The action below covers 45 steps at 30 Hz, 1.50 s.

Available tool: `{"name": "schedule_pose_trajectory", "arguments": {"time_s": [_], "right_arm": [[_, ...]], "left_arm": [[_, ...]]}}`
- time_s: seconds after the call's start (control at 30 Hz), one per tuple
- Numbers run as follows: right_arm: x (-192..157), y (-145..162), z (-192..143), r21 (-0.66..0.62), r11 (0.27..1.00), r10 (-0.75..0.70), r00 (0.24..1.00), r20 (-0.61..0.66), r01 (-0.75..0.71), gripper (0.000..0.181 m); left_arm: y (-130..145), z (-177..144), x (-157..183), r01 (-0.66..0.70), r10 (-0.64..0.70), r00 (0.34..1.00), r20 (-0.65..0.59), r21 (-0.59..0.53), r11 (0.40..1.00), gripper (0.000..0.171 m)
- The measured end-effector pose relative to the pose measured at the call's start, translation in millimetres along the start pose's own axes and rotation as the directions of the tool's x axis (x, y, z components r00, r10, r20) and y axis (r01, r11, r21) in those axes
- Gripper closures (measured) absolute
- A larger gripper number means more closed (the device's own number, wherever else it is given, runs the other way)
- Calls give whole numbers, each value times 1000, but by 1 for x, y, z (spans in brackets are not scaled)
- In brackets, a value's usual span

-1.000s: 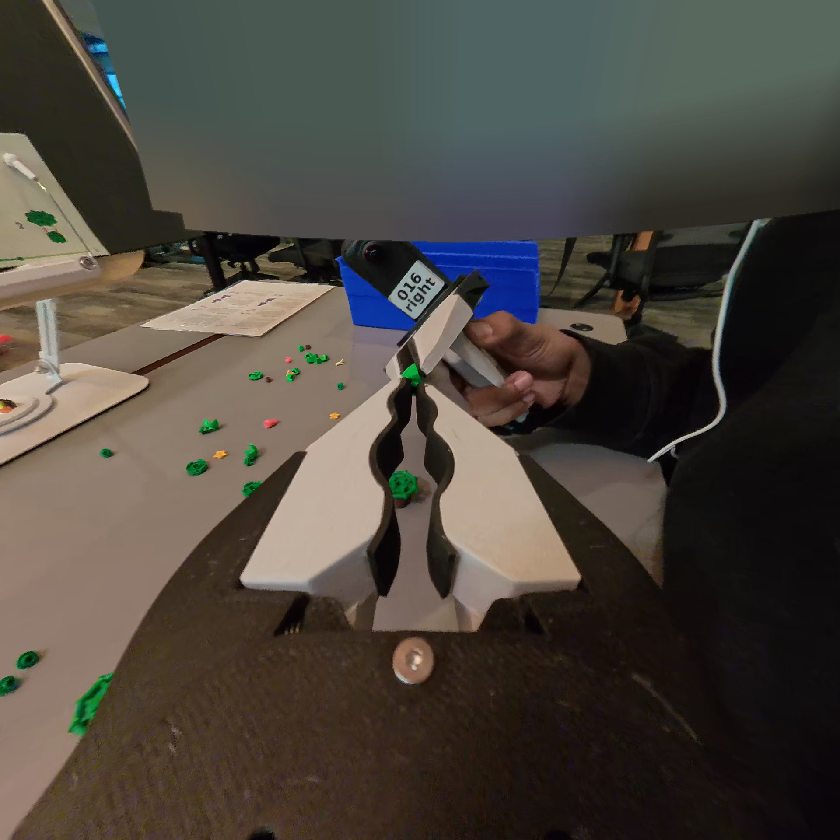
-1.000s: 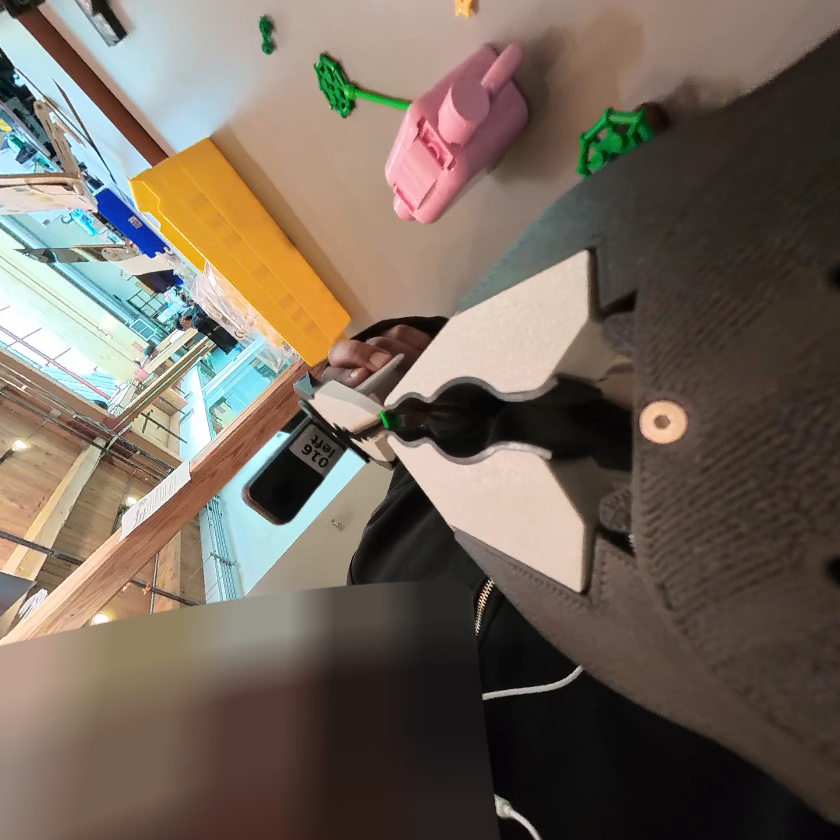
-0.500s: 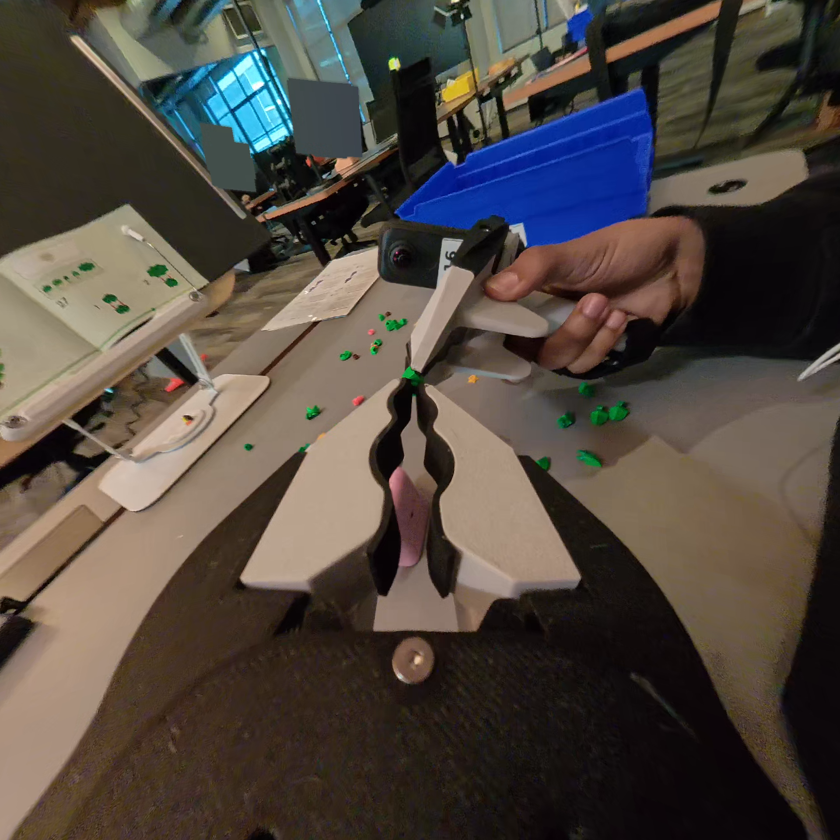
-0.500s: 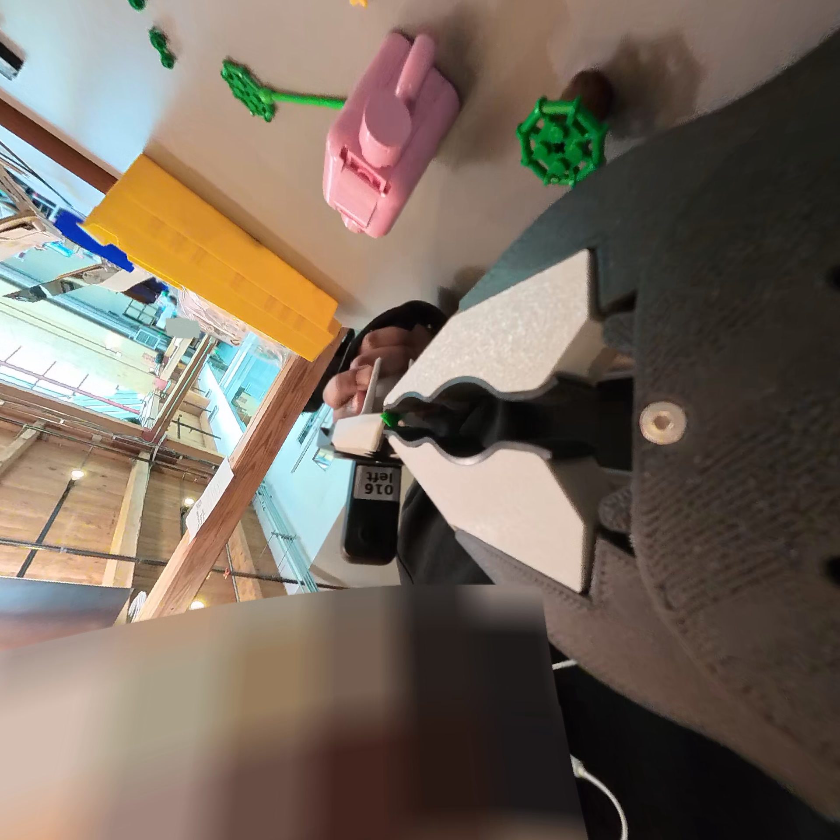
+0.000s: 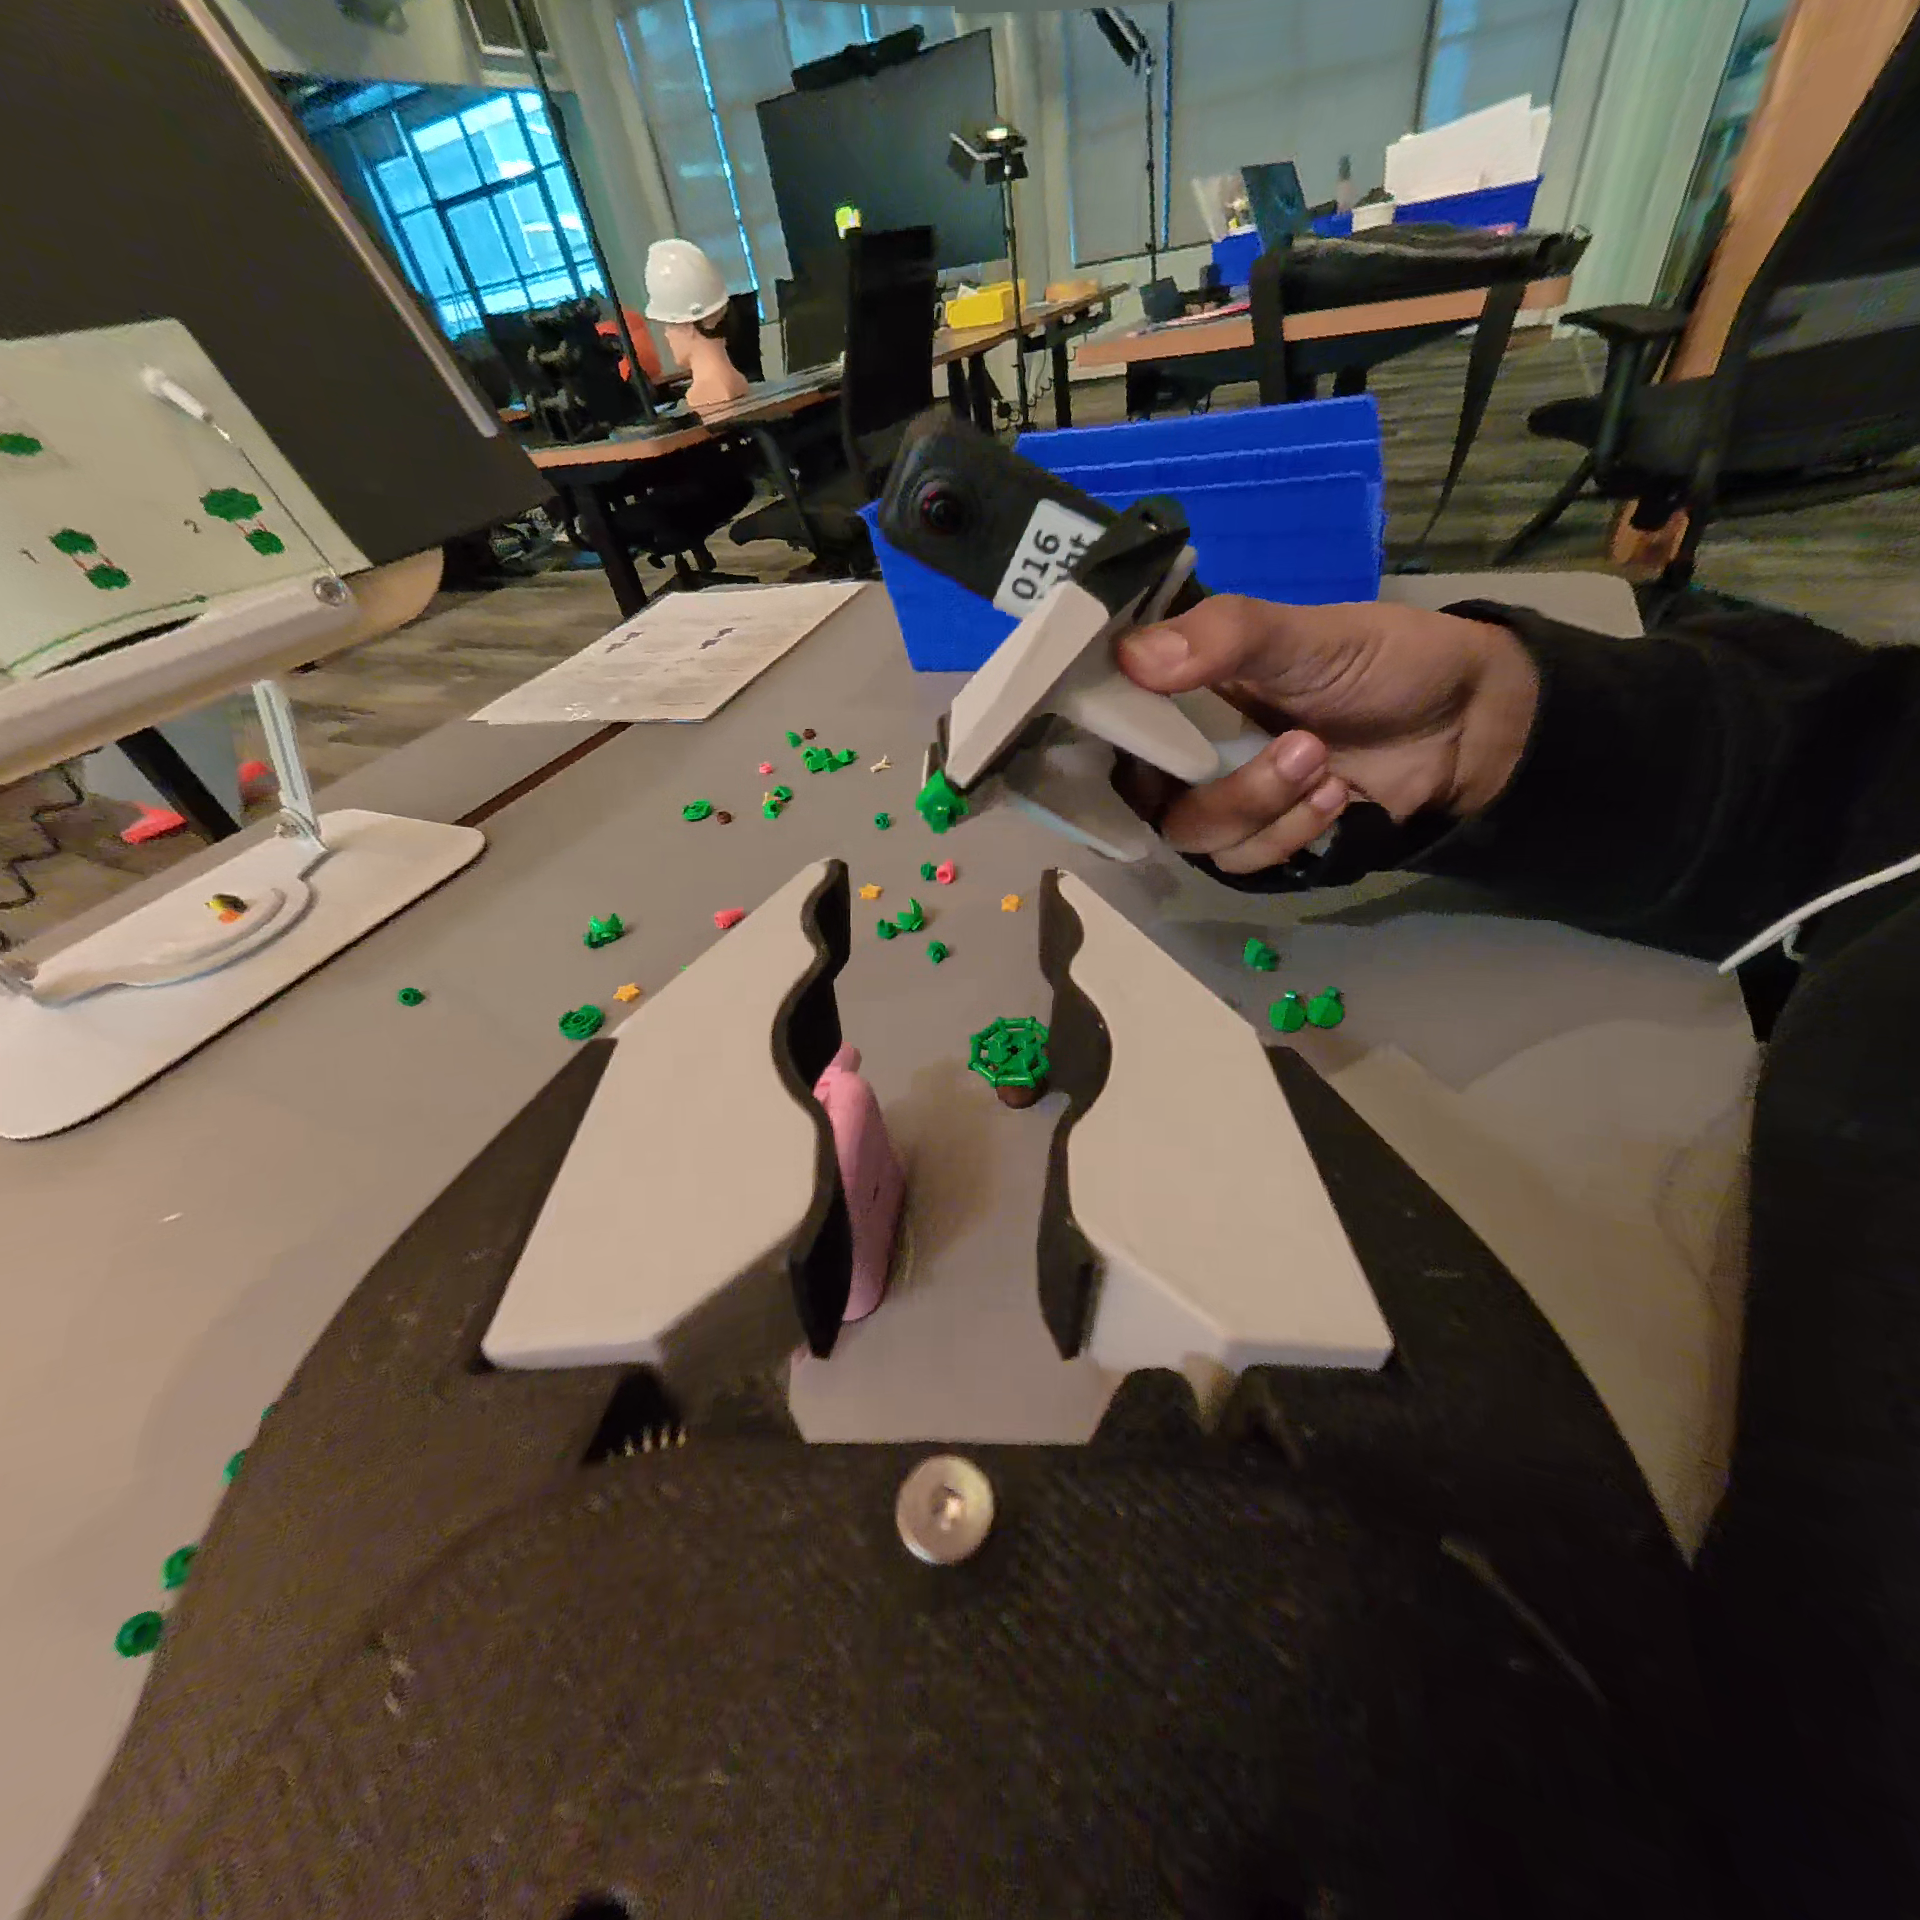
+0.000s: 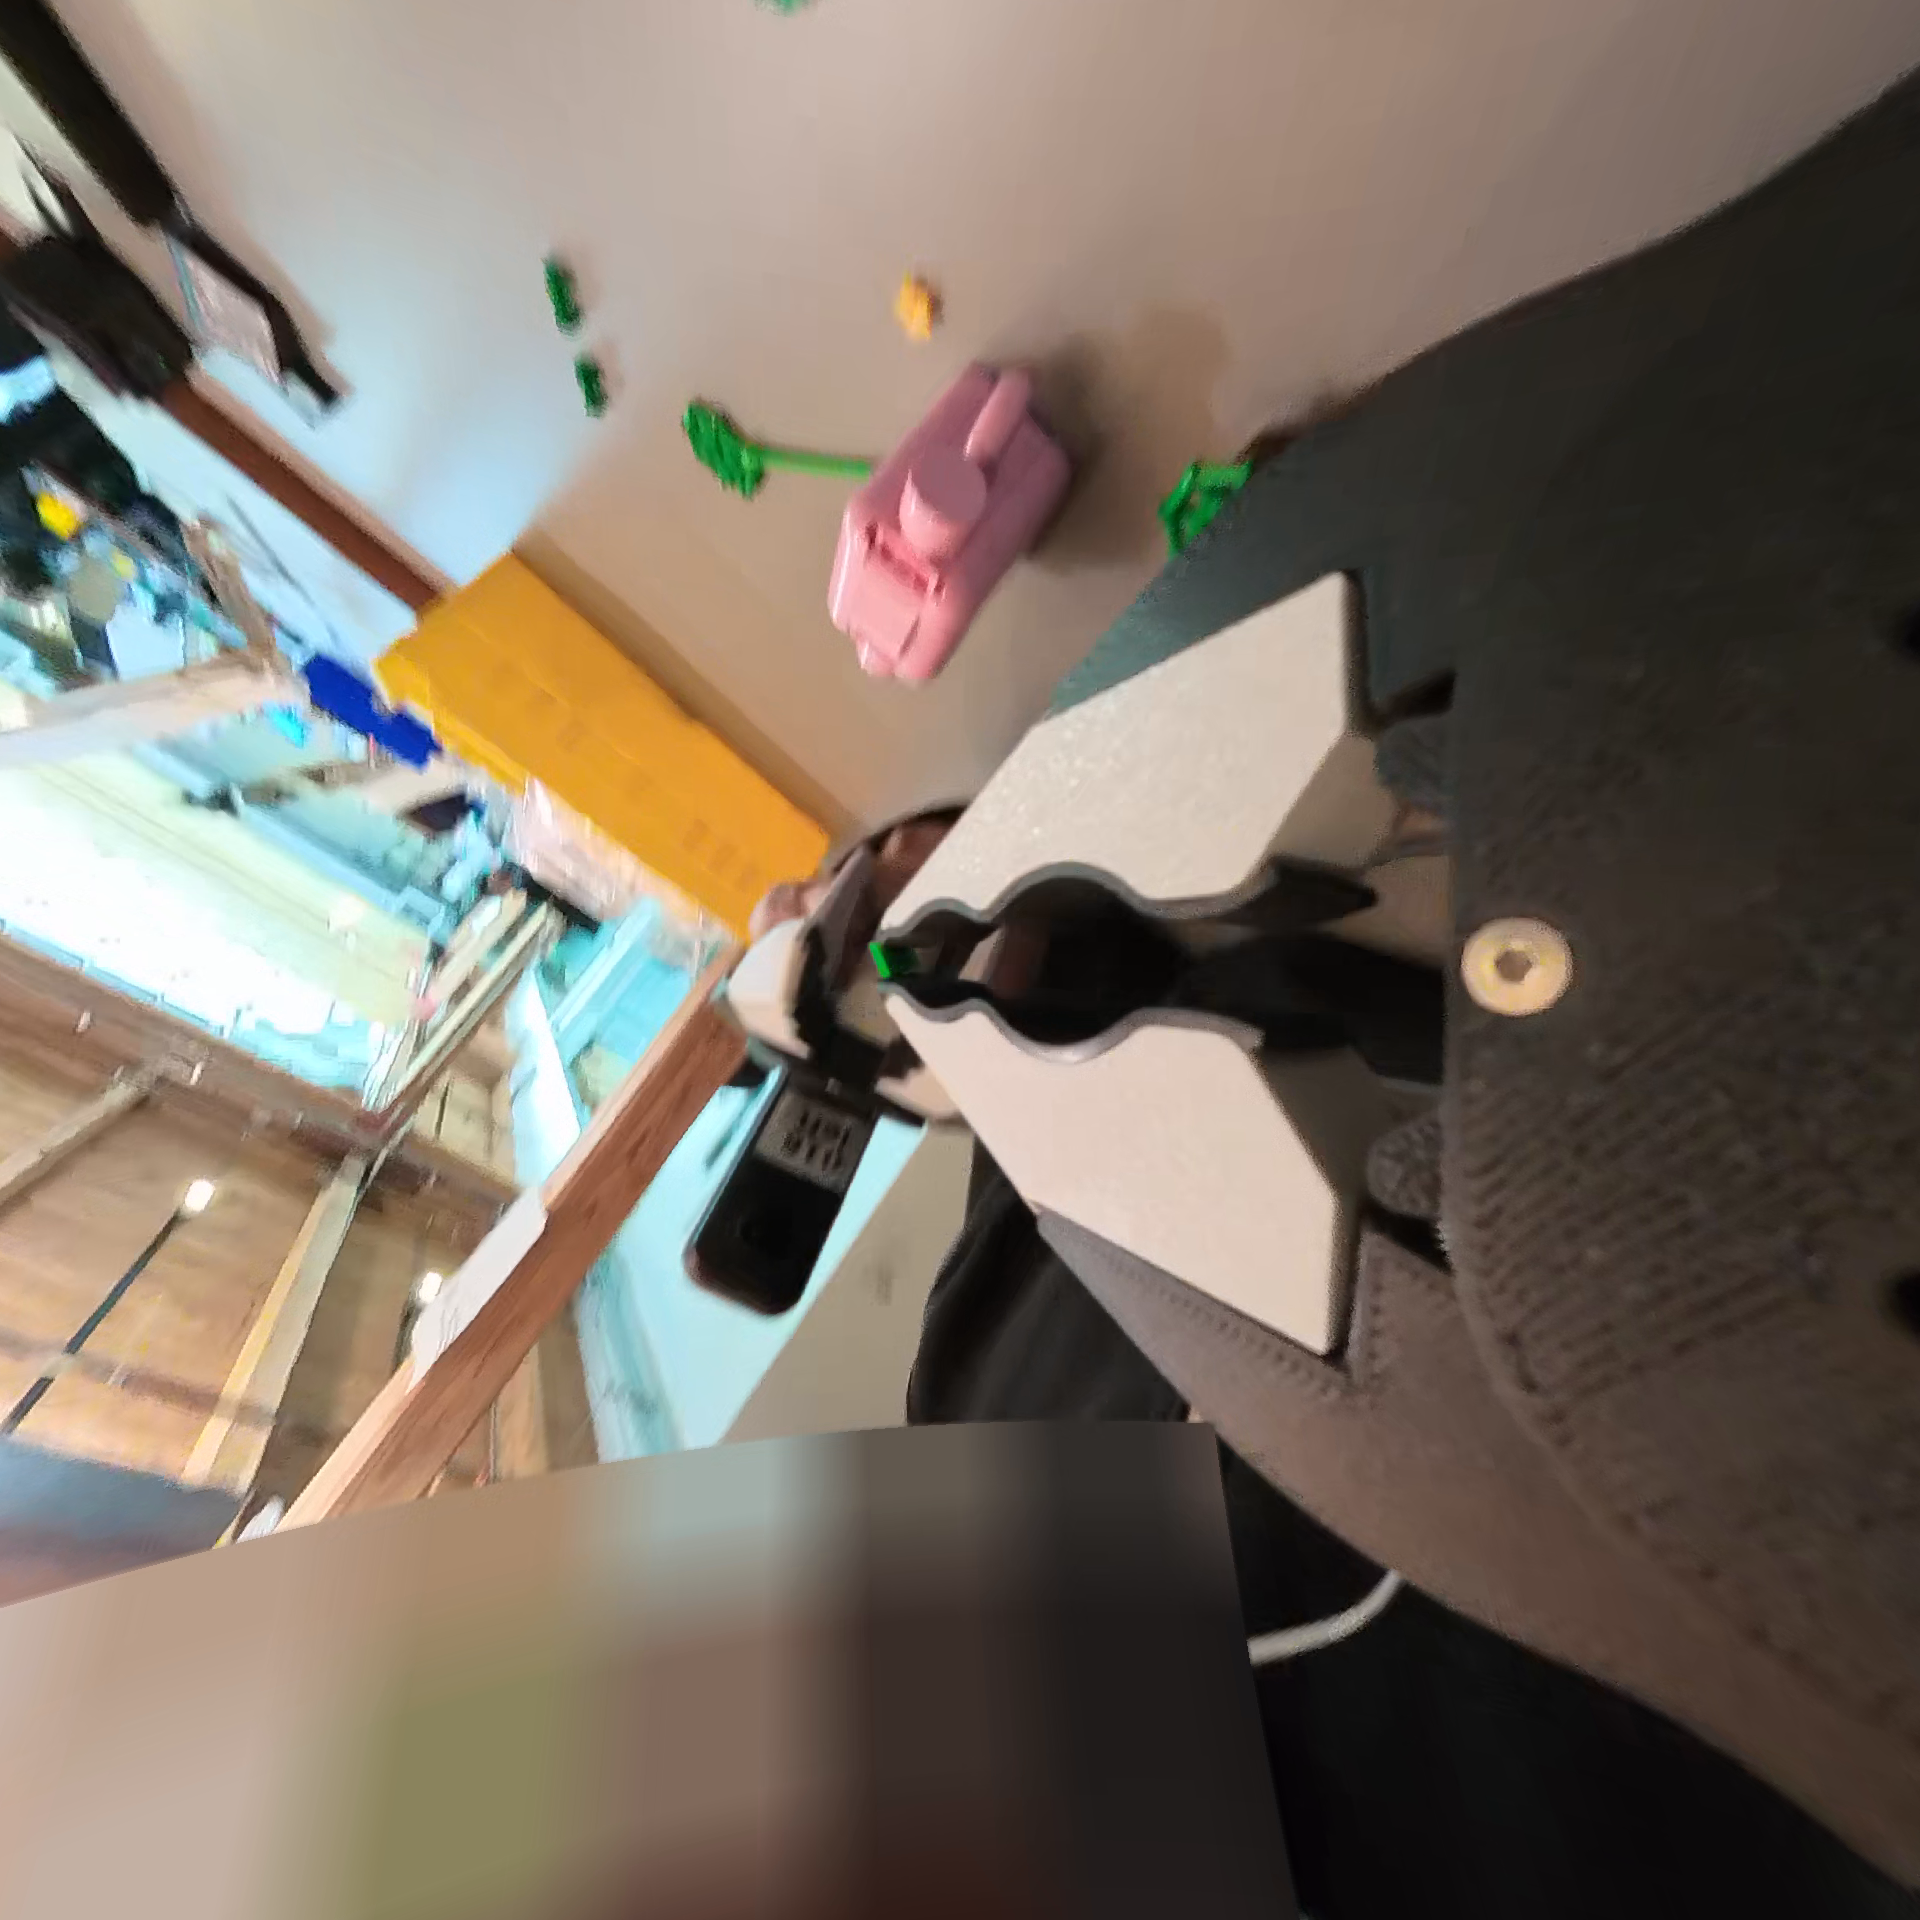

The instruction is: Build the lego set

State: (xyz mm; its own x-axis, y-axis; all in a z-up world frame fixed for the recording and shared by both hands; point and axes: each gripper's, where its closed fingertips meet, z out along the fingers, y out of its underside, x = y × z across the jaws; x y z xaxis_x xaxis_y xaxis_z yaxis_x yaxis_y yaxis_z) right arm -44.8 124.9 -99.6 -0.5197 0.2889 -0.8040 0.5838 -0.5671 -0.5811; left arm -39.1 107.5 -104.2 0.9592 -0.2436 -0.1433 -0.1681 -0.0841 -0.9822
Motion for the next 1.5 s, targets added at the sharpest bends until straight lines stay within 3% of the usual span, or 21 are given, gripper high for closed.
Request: {"name": "schedule_pose_trajectory", "arguments": {"time_s": [0.13,0.33,0.43,0.63,0.83,1.03,1.13,1.3,1.43,1.47,1.5], "right_arm": [[21,13,-31,-62,992,-122,956,-267,109,177],[52,61,-82,-83,996,-4,865,-502,-44,177],[60,80,-84,-138,987,-11,837,-547,-78,177],[71,83,-86,-252,968,-146,771,-620,-19,176],[68,79,-91,-254,967,-170,754,-634,4,164],[39,36,-99,-138,973,-233,780,-581,187,160],[20,0,-105,-112,932,-343,741,-577,345,158],[2,-55,-103,-226,797,-566,561,-605,560,146],[30,-106,-133,-395,644,-670,233,-705,656,135],[41,-110,-139,-392,651,-663,235,-710,650,133],[52,-110,-142,-353,694,-632,297,-715,627,129]], "left_arm": [[0,-2,-7,72,-71,997,-8,23,997,139],[-1,-3,-10,155,-153,988,-33,46,987,139],[0,-1,-9,156,-154,987,-38,37,987,139],[1,0,-8,141,-140,990,-31,29,990,142],[1,0,-8,146,-145,989,-32,32,989,142],[1,0,-8,148,-147,988,-37,32,988,143],[1,1,-7,151,-150,988,-40,32,988,143],[2,1,-7,152,-151,988,-37,30,988,143],[2,2,-9,155,-154,987,-34,29,987,143],[3,1,-9,156,-155,987,-32,28,987,143],[3,1,-9,156,-155,987,-31,27,987,143]]}}
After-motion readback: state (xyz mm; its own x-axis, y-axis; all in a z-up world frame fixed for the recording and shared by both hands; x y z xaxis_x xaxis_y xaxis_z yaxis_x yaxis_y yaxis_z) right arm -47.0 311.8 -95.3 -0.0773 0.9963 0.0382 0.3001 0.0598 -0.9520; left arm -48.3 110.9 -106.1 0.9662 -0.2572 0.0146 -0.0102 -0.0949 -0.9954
